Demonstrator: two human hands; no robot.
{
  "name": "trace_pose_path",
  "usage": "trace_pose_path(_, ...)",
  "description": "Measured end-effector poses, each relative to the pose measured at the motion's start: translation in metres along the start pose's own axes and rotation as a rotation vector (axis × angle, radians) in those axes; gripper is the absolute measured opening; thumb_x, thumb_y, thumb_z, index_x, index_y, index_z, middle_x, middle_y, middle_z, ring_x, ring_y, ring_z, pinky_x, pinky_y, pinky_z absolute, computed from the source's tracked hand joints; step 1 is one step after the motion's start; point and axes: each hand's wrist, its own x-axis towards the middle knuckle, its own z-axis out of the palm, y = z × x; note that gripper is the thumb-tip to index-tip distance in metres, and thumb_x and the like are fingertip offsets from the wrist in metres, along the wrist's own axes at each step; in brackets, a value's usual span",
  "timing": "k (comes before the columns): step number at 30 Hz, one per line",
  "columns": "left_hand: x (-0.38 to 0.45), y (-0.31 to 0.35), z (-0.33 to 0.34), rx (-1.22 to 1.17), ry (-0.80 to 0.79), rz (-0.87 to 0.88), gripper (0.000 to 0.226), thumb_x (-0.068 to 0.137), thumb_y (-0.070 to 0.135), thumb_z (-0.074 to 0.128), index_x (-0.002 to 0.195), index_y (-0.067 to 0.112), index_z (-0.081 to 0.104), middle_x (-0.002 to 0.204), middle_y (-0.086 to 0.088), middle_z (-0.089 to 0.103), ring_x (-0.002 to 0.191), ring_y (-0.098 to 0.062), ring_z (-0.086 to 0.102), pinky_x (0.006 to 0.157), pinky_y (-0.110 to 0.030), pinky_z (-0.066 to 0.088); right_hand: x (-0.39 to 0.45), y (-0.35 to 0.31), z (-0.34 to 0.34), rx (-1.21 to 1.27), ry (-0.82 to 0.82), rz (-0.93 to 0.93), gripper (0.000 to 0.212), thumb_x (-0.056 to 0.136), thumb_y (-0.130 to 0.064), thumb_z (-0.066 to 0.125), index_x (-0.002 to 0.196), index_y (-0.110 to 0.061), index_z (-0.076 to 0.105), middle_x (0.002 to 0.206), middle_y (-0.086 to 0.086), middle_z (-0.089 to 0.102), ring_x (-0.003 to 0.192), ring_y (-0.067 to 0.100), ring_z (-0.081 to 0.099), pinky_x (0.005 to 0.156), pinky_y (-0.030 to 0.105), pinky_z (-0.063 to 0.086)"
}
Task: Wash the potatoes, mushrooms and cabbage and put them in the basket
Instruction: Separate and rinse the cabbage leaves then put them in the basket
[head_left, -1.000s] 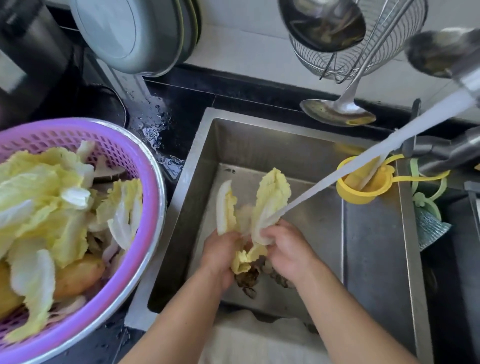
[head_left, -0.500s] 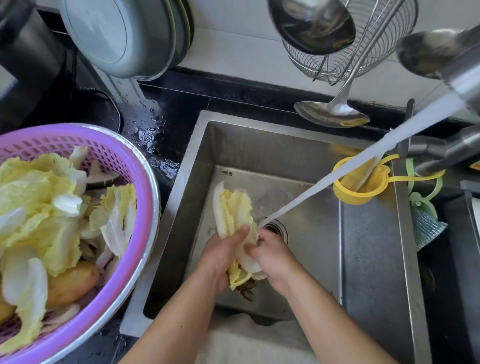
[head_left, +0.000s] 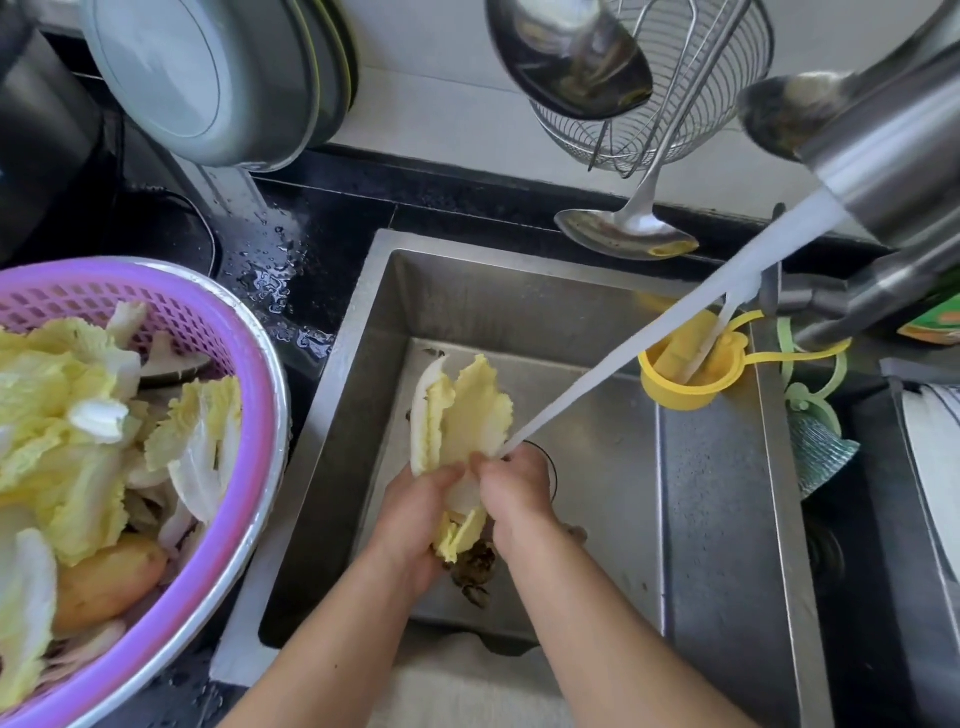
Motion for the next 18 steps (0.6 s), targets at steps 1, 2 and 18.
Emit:
trace_pose_path(1,0.001,0.000,-0.003,-0.025,0.024,-0.005,0.026,0.102,0.005,0.057,0.124,0.009,0.068,0.108,-0.019,0.079,0.099,-0.038,0.076,0.075,-0.041,0.059,0.000,0.002,0.000,-0.030,0.002,-0.003,0.016,0.096,-0.004,0.062,0.099,-0.015,0.073,0.100,0.006,0.077,0.089,0.026,0.074,0.087,0.047,0.063)
trace_pose_path(2,0.002,-0.001,-0.005,-0.044,0.058,-0.016,0.023,0.102,0.004,0.057,0.121,0.010,0.068,0.105,-0.019,0.079,0.096,-0.037,0.076,0.073,-0.041,0.060,-0.001,0.003,0.000,-0.065,-0.011,-0.001,0.019,0.095,-0.002,0.059,0.100,-0.014,0.073,0.101,0.008,0.077,0.090,0.026,0.074,0.086,0.048,0.063)
trace_pose_path(18,-0.009,0.001,0.002,0.144,-0.132,0.006,0.035,0.093,-0.005,0.067,0.124,0.008,0.071,0.107,-0.020,0.078,0.098,-0.037,0.077,0.080,-0.044,0.063,0.000,0.008,-0.028,-0.028,-0.114,-0.018,0.025,0.088,-0.032,0.081,0.110,-0.026,0.073,0.098,-0.006,0.079,0.089,0.015,0.075,0.069,0.029,0.059)
